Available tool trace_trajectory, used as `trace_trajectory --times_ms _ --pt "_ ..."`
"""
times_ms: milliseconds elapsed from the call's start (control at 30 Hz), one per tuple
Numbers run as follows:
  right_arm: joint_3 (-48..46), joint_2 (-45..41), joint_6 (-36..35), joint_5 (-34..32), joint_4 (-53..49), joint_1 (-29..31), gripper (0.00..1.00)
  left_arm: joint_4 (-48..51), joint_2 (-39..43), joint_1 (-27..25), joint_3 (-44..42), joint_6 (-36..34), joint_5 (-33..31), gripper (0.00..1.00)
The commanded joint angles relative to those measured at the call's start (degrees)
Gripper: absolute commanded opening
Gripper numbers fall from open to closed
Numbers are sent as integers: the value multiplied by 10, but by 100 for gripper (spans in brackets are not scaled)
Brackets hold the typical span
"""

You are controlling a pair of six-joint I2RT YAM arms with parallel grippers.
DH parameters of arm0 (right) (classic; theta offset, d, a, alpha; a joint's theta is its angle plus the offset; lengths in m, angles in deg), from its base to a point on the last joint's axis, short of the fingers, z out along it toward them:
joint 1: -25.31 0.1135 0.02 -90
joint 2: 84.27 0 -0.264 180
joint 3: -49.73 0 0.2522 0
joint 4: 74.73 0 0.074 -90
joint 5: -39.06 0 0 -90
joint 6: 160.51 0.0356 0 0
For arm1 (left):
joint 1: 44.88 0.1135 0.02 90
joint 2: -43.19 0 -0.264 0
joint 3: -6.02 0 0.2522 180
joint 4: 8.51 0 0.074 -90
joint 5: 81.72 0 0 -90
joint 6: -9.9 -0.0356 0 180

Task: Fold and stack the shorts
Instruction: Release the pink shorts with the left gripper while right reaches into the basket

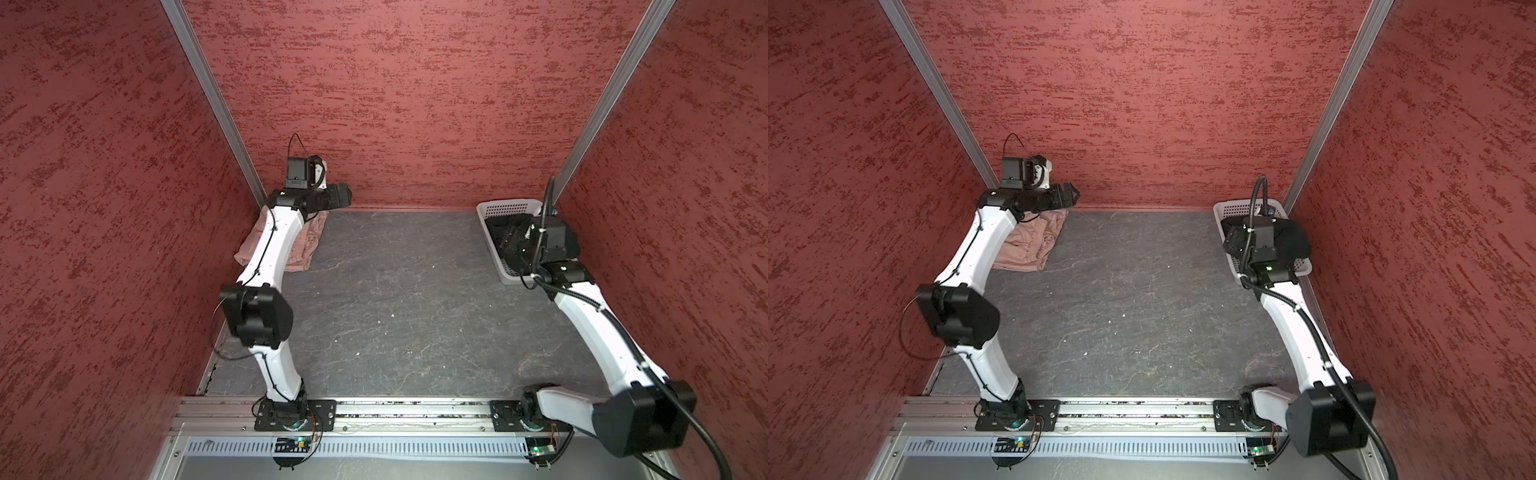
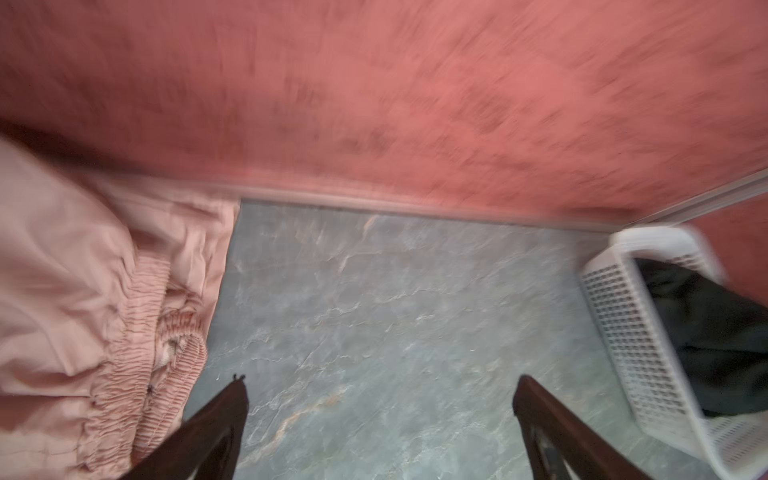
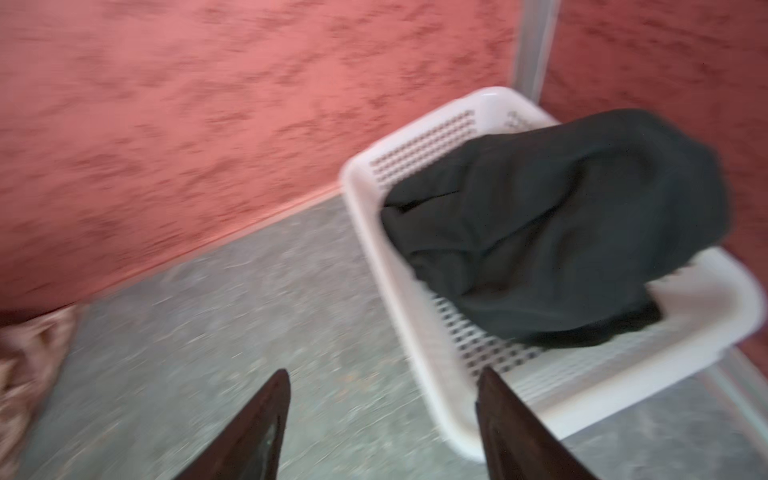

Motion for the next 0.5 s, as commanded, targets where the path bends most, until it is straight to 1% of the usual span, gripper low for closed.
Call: trace_trajectory --times_ms 0,67,133,233,300,400,467 --pt "17 14 -23 7 -22 -62 78 -67 90 5 -145 36 26 99" --pt "23 28 -21 6 -16 -102 82 -95 147 4 -225 51 41 99" --pt "32 52 -24 10 -9 -143 83 -81 186 3 -278 61 49 99" --pt "60 98 -33 11 -5 -178 86 -96 236 -8 -366 75 69 99" --pt "75 133 -40 5 2 -189 87 -114 263 -14 -414 77 83 99" --pt "87 158 -57 2 28 -197 88 -110 293 -18 -450 68 82 100" --pt "114 188 -67 7 26 -208 89 -105 307 -17 -465 55 80 99"
